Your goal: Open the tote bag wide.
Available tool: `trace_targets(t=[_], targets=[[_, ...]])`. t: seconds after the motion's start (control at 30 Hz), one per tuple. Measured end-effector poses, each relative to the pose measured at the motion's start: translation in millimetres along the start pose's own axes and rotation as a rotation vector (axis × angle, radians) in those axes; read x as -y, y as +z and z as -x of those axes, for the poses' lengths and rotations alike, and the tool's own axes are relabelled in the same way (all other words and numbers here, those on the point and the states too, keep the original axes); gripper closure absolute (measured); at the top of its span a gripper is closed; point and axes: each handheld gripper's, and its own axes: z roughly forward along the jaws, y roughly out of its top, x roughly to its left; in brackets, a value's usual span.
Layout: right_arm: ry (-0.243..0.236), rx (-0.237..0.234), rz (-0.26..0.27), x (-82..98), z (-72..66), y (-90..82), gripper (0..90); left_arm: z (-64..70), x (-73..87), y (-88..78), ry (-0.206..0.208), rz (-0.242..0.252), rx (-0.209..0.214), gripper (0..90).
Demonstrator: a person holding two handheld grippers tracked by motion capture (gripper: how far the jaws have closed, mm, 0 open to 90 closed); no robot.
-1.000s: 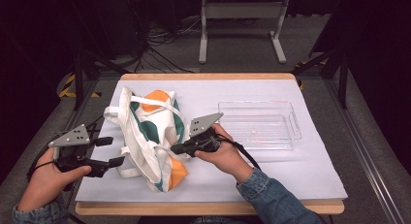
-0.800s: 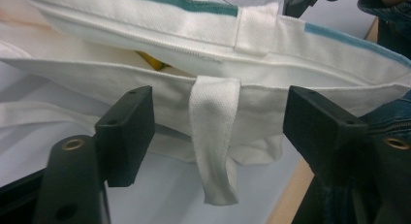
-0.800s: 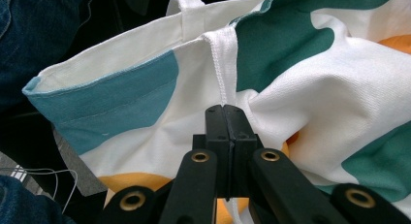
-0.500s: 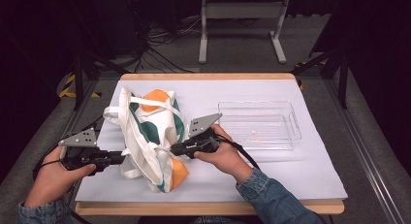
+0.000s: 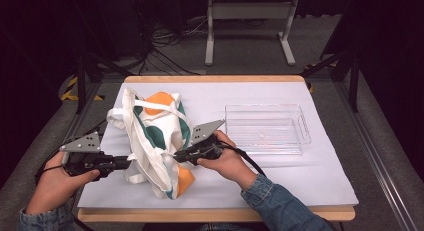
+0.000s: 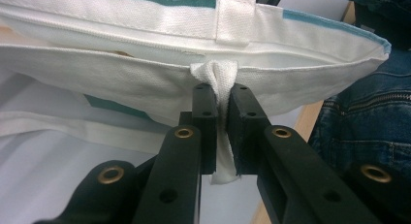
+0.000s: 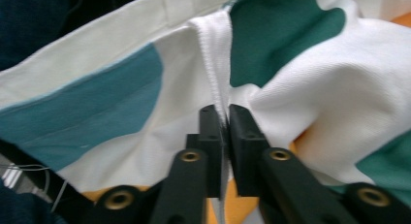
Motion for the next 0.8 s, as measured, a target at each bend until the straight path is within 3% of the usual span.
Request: trace_targets(t=[0.1,0.23,0.37,0.6,0.8], targets=[[-0.033,0.007,0.011,-5.3,-5.3,-5.6,87.9,-0.2,-0.5,-2.7,-0.011,0.034,0.005,82.5],[-0.054,0.015,0.035,-12.2,-11.2,-14.7,88.0,1.8,-2.4,-4.8,0.007,0.069,0.008,82.4],[-0.072,0.027,0.059,-18.4,-16.5,-24.4,87.9,5.6,-6.8,-9.1,0.023,0.118,-0.018,82.6],[-0.082,0.036,0.089,-25.2,-22.5,-38.2,87.9,4.2,-7.2,-13.5,0.01,0.171,-0.015,83.0],[-0.077,0.073,0.108,-26.3,-22.1,-55.5,87.9,-1.1,-7.4,-21.0,0.003,0.269,-0.013,83.7]])
